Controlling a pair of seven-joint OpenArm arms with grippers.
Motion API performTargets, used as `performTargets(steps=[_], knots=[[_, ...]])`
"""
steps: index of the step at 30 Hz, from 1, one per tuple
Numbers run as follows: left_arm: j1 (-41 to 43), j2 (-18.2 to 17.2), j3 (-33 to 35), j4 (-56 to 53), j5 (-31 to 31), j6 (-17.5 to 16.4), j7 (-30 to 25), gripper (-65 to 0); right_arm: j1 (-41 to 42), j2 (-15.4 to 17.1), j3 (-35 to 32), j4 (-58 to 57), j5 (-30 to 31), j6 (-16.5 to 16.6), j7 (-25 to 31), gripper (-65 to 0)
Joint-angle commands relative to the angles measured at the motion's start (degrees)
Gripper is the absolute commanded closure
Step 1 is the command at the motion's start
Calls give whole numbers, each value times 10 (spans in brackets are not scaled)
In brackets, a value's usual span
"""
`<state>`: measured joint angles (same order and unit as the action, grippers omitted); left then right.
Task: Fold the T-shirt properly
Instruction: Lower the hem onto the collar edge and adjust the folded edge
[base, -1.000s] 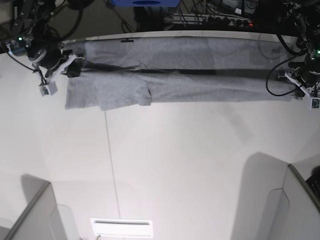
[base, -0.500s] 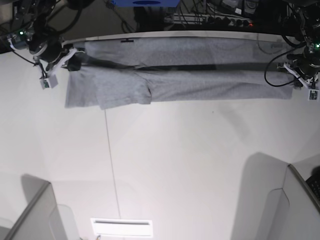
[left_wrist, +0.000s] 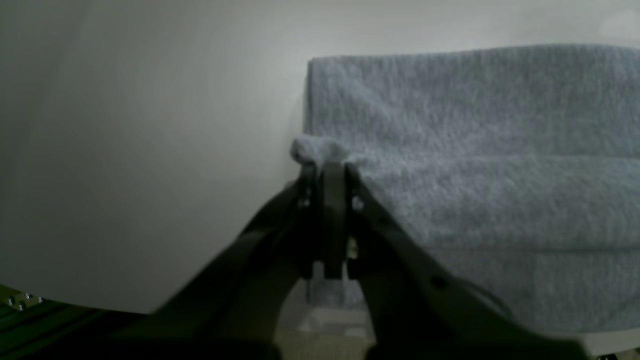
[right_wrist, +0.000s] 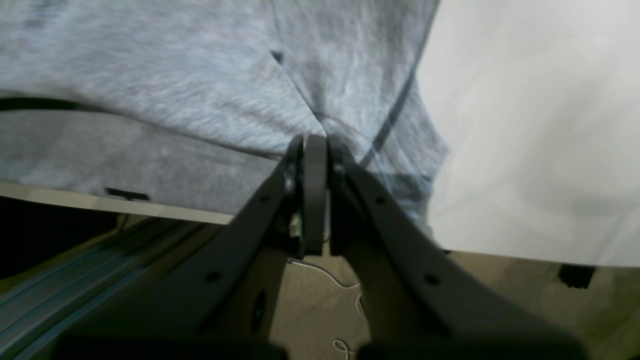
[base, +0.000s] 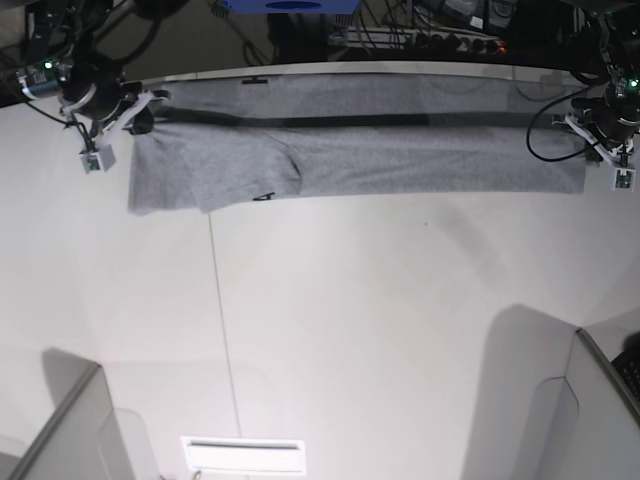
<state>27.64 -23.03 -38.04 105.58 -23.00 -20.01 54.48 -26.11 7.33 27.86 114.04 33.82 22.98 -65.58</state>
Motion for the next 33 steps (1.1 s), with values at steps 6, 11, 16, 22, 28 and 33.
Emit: performTargets(steps=[6, 11, 16, 22, 28, 33], knots=[[-2, -10, -4, -13, 3, 0, -7, 0, 0, 5, 2, 8, 2, -2, 7, 0], [-2, -10, -10, -13, 3, 0, -7, -123, 0, 5, 2, 8, 2, -2, -8, -78], [-3, -10, -11, -11, 0, 1, -9, -357, 0, 5, 8, 8, 2, -2, -7, -246], [-9, 6, -11, -7, -2, 1, -10, -479, -12, 9, -15, 9, 1, 2, 64, -162], [-48, 72, -11, -30, 2, 3, -11, 0, 5, 67, -133, -19, 0, -3, 157, 0], [-68, 77, -11, -88, 2, 3, -20, 0, 58, 70, -121, -114, 0, -3, 162, 0]])
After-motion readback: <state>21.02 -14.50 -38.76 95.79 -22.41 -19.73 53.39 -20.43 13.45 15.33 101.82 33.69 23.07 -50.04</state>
